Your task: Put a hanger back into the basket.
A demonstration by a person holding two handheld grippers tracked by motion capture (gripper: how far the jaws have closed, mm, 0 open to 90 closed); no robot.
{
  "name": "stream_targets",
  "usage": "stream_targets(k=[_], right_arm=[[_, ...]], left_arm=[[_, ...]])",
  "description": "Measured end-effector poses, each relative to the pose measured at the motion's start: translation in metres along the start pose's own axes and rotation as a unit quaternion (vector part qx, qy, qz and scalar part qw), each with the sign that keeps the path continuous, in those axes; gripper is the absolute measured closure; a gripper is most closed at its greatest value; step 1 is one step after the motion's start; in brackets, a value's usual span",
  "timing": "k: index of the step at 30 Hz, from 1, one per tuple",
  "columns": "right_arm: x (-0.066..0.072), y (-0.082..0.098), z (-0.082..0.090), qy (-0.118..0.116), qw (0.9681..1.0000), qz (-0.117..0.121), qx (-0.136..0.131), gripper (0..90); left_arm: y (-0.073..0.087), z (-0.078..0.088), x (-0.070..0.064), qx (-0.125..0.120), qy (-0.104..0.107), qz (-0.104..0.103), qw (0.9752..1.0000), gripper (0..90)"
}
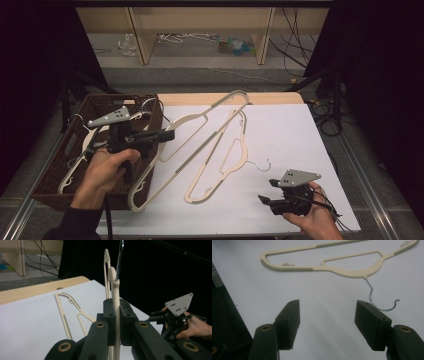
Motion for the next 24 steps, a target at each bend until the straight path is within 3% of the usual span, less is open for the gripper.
stream_targets(k=[5, 7, 15, 21, 22, 23, 24], right_arm=[[-0.002, 0.002, 0.0, 0.0, 1.0, -0.002, 0.0, 38.2], [-0.002, 0.003, 0.0, -0.001, 1.0, -0.002, 0.001, 38.2], [-0.001, 0.003, -0.001, -0.004, 1.0, -0.005, 0.002, 38.4], [-0.004, 0.002, -0.001, 0.001, 1.0, 0.002, -0.005, 37.4], [-0.003, 0.003, 0.0, 0.001, 1.0, -0.01, -0.001, 36.2], [-0.003, 0.003, -0.001, 0.002, 1.0, -0.009, -0.001, 35.6], [-0.003, 0.002, -0.001, 0.003, 0.9999, -0.01, -0.002, 34.8]], left_arm=[[-0.021, 0.027, 0.009, -0.034, -0.006, 0.011, 0.9993, 85.3], [-0.029, 0.036, 0.014, -0.036, -0.016, 0.012, 0.9991, 85.3], [-0.061, 0.083, 0.043, -0.048, -0.08, 0.0, 0.9956, 85.3], [-0.056, 0.112, 0.078, -0.038, -0.122, -0.005, 0.9918, 85.3], [-0.053, 0.115, 0.085, -0.037, -0.13, -0.002, 0.9908, 85.3], [-0.046, 0.122, 0.098, -0.035, -0.14, -0.004, 0.9895, 85.3], [-0.046, 0.122, 0.098, -0.035, -0.14, -0.004, 0.9895, 85.3]])
Point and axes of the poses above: each handheld gripper's, and its own axes: z roughly backward along the jaws, y roughly out of its underside, x roughly to its left, the point moved 8 cm from there along -z, roughly forward along the jaws, and after that the axes turned 1 degree about z, right-handed, at the moved point
